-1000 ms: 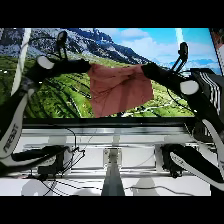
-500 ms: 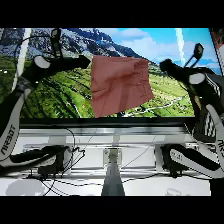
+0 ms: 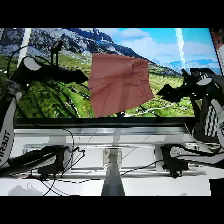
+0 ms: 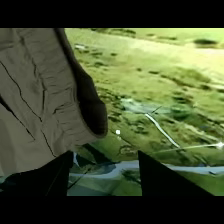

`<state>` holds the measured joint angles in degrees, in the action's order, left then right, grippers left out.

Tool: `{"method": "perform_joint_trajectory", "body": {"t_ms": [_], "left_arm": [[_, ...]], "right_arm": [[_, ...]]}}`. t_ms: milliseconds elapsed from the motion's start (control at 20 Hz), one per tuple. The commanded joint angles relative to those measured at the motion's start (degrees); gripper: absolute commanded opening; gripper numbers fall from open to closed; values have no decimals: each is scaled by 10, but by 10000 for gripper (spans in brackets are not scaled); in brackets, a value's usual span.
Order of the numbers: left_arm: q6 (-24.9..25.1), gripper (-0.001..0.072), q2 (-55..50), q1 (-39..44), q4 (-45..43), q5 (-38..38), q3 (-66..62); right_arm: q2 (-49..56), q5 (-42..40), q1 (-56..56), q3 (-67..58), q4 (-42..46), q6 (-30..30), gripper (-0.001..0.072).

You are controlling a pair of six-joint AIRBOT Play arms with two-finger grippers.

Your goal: Fold the clothes and pants, and hang the long-sleeved shirts on hangers.

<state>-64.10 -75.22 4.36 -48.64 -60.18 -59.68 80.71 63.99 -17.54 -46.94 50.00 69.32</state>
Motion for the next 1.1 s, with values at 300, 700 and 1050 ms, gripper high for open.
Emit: {"method": "perform_joint_trajectory", "body": {"t_ms": [300,700,1050], "left_arm": [[-26,694,1,-1,0,-31,154],[-24,694,1,50,63,21,241],[-26,563,1,120,63,94,263]], "right_arm": [[54,-50,45,0,-92,-94,289],[53,-49,50,0,-92,-125,18],[51,-92,129,0,-91,-125,18]]}}
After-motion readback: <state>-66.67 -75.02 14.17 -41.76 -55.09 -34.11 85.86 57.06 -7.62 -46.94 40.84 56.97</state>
